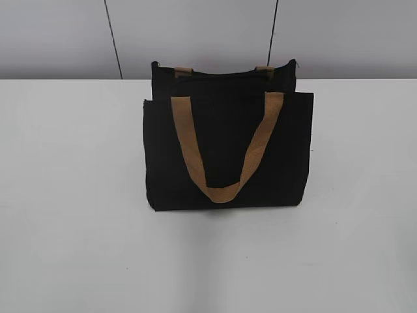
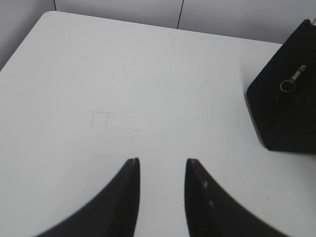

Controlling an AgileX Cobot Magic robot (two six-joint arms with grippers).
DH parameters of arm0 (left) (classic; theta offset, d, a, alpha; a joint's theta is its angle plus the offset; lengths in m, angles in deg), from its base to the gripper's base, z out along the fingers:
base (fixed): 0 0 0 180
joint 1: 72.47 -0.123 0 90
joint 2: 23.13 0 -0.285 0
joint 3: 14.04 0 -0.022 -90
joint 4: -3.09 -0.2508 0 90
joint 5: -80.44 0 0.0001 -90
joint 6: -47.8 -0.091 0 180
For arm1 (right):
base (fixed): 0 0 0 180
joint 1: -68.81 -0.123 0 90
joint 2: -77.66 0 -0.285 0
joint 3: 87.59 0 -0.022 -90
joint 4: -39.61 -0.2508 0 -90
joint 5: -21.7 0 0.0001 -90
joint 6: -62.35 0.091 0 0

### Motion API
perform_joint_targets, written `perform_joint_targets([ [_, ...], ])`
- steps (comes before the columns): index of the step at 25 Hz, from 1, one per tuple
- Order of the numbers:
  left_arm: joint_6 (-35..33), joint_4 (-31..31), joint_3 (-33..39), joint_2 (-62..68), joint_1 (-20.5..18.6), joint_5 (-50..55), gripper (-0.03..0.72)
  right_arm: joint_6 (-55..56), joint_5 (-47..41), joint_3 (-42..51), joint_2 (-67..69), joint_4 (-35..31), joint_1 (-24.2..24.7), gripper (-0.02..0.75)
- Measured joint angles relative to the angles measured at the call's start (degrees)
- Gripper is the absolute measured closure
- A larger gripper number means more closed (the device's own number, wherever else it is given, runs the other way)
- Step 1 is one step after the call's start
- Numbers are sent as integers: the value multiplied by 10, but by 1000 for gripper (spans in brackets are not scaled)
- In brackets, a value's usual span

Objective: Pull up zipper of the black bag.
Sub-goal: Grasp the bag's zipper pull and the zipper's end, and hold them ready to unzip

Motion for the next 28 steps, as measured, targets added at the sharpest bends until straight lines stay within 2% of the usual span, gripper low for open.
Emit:
perform_joint_targets([
  [18,0,0,-2,3,0,-6,450,0,0,0,0,0,0,429],
  [22,-1,1,-27,36,0,-69,450,0,-1,0,0,0,0,429],
  [28,-12,1,-39,127,0,-236,450,0,-1,0,0,0,0,429],
])
